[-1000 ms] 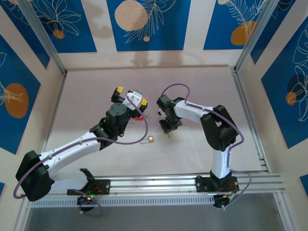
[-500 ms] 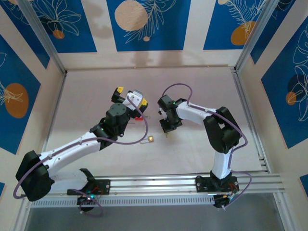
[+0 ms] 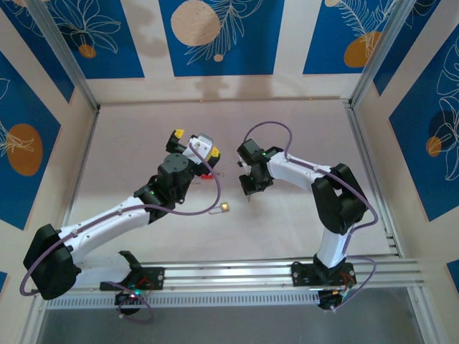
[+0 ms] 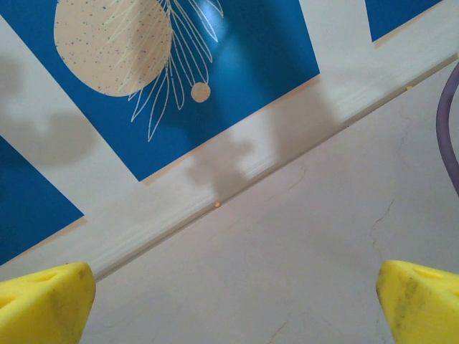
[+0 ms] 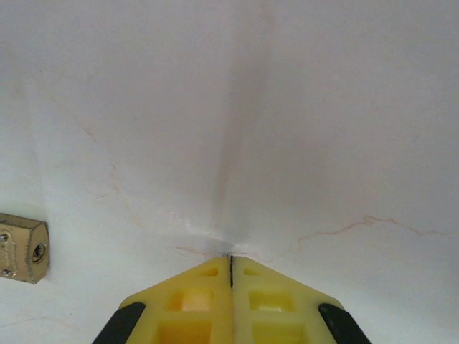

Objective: Unlock with the key

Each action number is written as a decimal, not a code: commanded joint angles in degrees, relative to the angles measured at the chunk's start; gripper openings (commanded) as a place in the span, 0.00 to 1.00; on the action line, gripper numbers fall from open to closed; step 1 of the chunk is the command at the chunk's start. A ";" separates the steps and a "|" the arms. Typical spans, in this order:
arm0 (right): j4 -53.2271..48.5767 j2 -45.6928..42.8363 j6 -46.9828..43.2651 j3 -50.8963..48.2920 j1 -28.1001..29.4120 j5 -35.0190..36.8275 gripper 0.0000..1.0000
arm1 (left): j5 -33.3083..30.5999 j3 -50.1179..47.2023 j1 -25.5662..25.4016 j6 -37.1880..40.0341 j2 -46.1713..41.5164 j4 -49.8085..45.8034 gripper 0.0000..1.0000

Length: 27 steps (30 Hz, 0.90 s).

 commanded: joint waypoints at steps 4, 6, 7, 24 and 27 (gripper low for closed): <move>0.02 -4.78 1.75 -0.74 0.33 1.92 0.00 | 0.55 -0.72 0.53 0.15 0.70 2.35 1.00; -0.22 -5.95 1.94 -0.50 0.38 1.92 0.00 | 1.34 -1.37 0.53 0.18 0.86 3.34 1.00; -0.37 -6.39 1.94 -0.39 0.33 1.88 0.00 | 2.01 -1.88 0.54 0.18 0.79 4.10 1.00; -4.58 -12.71 1.85 6.29 -0.32 3.37 0.00 | 34.41 -11.58 0.53 -1.41 4.43 13.91 0.98; -5.15 -13.19 1.43 7.71 -0.42 2.90 0.00 | 37.26 -11.50 0.60 -2.25 5.93 13.20 0.93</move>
